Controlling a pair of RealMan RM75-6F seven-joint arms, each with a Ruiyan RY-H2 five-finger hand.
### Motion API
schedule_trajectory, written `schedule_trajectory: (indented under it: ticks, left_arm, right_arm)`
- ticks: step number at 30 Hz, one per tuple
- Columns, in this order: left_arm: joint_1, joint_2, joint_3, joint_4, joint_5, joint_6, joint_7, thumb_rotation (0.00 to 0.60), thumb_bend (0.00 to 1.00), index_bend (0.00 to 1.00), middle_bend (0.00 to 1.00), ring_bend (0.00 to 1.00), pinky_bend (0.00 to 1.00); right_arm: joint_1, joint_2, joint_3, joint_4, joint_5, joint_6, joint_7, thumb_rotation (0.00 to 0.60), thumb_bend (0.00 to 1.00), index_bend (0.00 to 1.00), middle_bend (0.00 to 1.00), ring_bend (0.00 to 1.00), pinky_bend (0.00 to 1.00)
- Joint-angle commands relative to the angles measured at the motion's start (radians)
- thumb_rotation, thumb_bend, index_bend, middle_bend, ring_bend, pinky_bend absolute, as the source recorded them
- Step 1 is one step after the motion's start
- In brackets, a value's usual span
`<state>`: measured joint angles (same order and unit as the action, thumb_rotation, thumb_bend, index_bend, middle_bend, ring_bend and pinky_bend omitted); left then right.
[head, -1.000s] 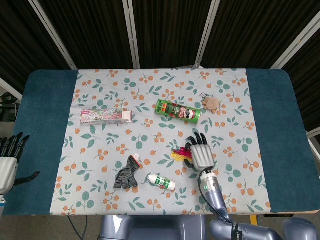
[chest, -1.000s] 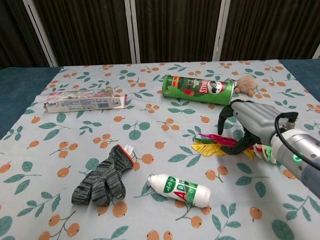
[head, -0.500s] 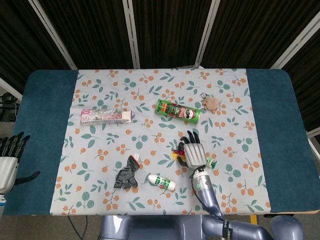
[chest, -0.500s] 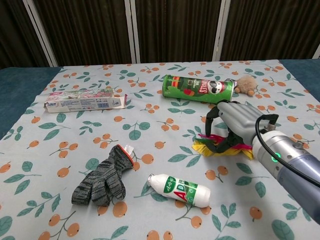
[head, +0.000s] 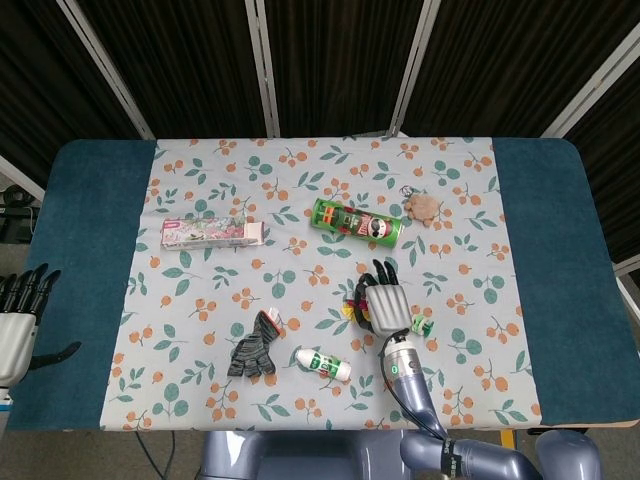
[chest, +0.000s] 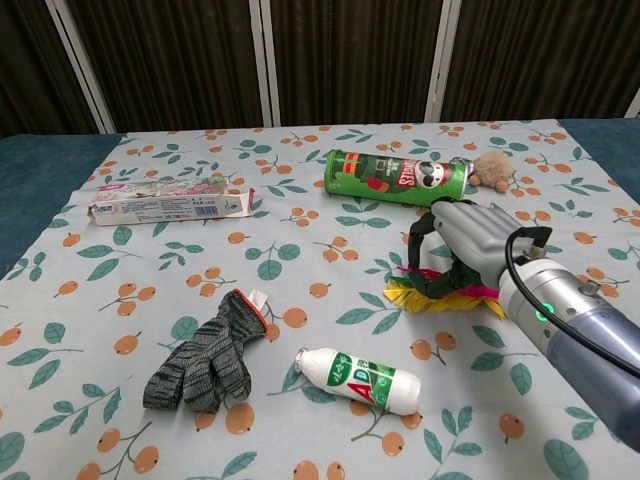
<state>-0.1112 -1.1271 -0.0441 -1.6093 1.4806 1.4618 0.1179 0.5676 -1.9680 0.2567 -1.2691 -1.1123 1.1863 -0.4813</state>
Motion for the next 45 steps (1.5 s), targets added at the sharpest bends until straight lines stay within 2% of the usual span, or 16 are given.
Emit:
schedule_trajectory:
  ticks: [1,9,13,21,31,45]
  left_arm:
    - [0.000,0.000,0.000,0.000,0.000,0.000,0.001,0.528,0.06,0.01,0.00,0.00,0.00]
    - [0.000,0.000,0.000,0.000,-0.001,0.001,0.000,0.527,0.06,0.01,0.00,0.00,0.00]
    - [0.000,-0.001,0.000,0.000,-0.001,0.002,0.003,0.529,0.05,0.01,0.00,0.00,0.00]
    - [0.001,-0.004,-0.001,-0.001,-0.002,0.005,0.011,0.525,0.06,0.01,0.00,0.00,0.00]
    - [0.001,-0.005,-0.001,0.000,-0.002,0.006,0.009,0.532,0.06,0.01,0.00,0.00,0.00]
    - [0.000,-0.004,-0.001,-0.001,-0.004,0.004,0.010,0.525,0.05,0.01,0.00,0.00,0.00]
  right_arm:
    - [0.001,0.007,0.004,-0.015,-0.007,0.006,0.004,0.600,0.43,0.62,0.29,0.00,0.00]
    - [0.004,0.102,0.057,-0.152,-0.037,0.055,-0.008,0.600,0.43,0.63,0.31,0.00,0.00]
    - [-0.007,0.175,0.109,-0.235,-0.018,0.089,-0.020,0.600,0.43,0.63,0.31,0.00,0.00]
    - [-0.026,0.273,0.149,-0.334,0.020,0.116,-0.037,0.600,0.43,0.64,0.32,0.00,0.00]
    - [-0.054,0.328,0.145,-0.371,0.050,0.163,-0.029,0.600,0.43,0.64,0.32,0.00,0.00]
    - [-0.066,0.343,0.143,-0.316,0.085,0.179,0.012,0.600,0.43,0.64,0.32,0.00,0.00]
